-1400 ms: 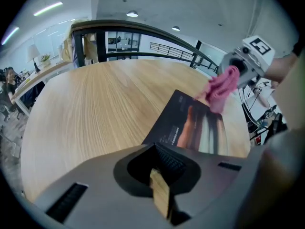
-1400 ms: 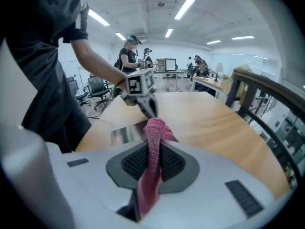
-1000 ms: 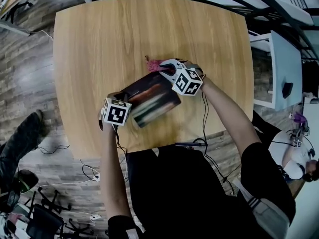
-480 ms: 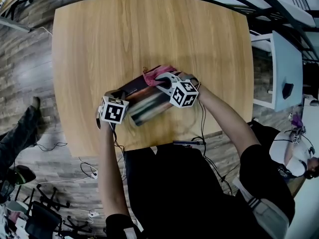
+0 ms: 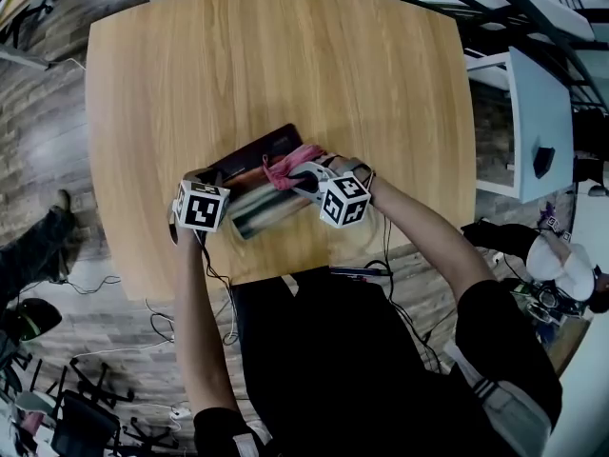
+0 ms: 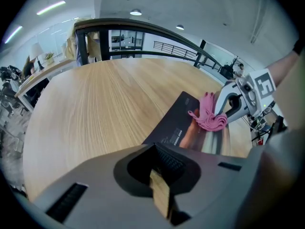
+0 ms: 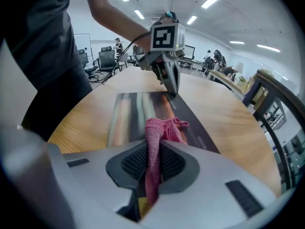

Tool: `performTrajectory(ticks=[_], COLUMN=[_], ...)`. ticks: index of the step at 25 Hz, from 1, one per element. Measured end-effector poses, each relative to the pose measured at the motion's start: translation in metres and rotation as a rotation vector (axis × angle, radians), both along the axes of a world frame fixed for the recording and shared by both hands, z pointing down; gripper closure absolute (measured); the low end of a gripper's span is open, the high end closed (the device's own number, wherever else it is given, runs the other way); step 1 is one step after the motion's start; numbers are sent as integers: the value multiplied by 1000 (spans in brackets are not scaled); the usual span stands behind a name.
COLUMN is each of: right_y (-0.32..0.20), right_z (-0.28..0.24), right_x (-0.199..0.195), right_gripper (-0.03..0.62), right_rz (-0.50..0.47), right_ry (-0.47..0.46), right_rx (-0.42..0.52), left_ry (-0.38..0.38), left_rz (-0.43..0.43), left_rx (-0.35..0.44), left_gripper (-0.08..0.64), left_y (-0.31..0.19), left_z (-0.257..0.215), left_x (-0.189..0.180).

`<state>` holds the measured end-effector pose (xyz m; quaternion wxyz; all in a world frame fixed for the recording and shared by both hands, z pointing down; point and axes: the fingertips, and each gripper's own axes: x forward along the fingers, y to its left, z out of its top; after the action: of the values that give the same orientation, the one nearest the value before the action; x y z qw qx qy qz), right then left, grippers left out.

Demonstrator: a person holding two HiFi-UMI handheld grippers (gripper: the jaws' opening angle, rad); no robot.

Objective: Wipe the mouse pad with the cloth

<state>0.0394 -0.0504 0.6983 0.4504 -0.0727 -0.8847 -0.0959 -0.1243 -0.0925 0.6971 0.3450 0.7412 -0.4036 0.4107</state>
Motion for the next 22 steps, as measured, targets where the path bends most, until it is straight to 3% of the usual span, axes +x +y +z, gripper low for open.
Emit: performTrajectory(ticks=[17, 22], right_y=[88, 107], right_z=[5, 5], right_x=[40, 53], right_gripper=[535, 535], right_rz=[14, 52], right_ry=[43, 89], right_rx=[-78, -159], left_ry=[-45, -54], left_rz=[-36, -35], left_rx=[48, 55], left_gripper=[537, 537], left_y=[-6, -7], left_z=[1, 3], left_x=[-5, -4])
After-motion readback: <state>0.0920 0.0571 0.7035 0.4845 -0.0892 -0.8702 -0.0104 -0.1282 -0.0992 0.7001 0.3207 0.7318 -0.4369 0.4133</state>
